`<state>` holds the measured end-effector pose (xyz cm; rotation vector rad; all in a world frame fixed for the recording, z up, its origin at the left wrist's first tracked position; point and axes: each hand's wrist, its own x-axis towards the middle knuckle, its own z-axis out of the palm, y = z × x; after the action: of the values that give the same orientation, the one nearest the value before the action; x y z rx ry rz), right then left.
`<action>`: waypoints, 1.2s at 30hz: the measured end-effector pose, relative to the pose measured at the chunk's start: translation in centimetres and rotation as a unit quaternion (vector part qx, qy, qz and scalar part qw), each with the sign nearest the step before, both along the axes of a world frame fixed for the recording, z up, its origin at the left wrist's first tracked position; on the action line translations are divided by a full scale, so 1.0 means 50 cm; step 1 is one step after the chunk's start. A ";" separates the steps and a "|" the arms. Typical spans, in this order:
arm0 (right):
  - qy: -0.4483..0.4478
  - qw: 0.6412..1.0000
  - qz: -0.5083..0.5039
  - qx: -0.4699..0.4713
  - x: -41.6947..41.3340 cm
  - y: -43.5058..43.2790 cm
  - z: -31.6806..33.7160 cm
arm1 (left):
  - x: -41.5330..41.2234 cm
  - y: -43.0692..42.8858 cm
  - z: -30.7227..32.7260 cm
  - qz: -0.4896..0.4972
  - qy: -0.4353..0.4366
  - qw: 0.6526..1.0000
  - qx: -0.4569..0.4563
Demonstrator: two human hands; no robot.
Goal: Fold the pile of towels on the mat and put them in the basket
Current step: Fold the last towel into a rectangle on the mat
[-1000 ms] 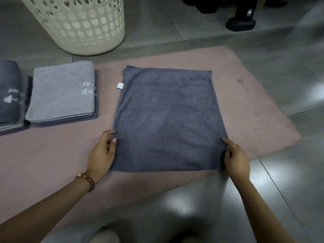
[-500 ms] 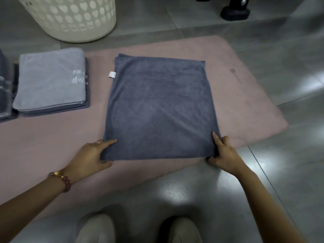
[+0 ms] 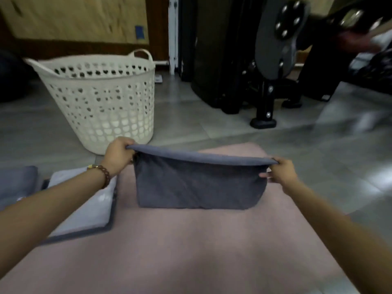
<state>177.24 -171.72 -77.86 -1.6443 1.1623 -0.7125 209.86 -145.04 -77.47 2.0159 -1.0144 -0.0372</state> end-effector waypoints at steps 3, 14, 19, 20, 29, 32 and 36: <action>-0.242 0.965 -0.100 0.018 0.083 -0.072 0.144 | 0.041 -0.103 0.156 0.044 0.007 0.989 -0.144; -0.352 0.913 -0.174 -0.109 0.018 0.004 0.211 | -0.057 -0.057 0.225 0.012 -0.082 0.953 -0.292; -0.269 0.942 -0.189 -0.063 -0.049 0.081 -0.003 | -0.073 0.036 -0.014 -0.072 0.010 0.988 -0.137; -0.234 0.953 -0.186 -0.048 -0.062 0.092 -0.051 | -0.078 0.058 -0.061 -0.080 0.016 0.992 -0.092; 0.150 0.988 0.024 -0.039 -0.200 0.192 -0.258 | -0.132 0.193 -0.236 -0.220 -0.076 0.937 0.261; 0.318 0.940 0.118 -0.029 -0.223 0.199 -0.237 | -0.151 0.211 -0.229 -0.238 -0.013 0.902 0.361; 0.504 0.798 0.281 0.174 -0.243 0.235 -0.191 | -0.193 0.226 -0.207 -0.357 0.251 0.729 0.527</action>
<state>165.07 -159.99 -87.43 -1.9118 1.2593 0.8439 200.23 -133.75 -87.82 2.1137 -1.4886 -1.8436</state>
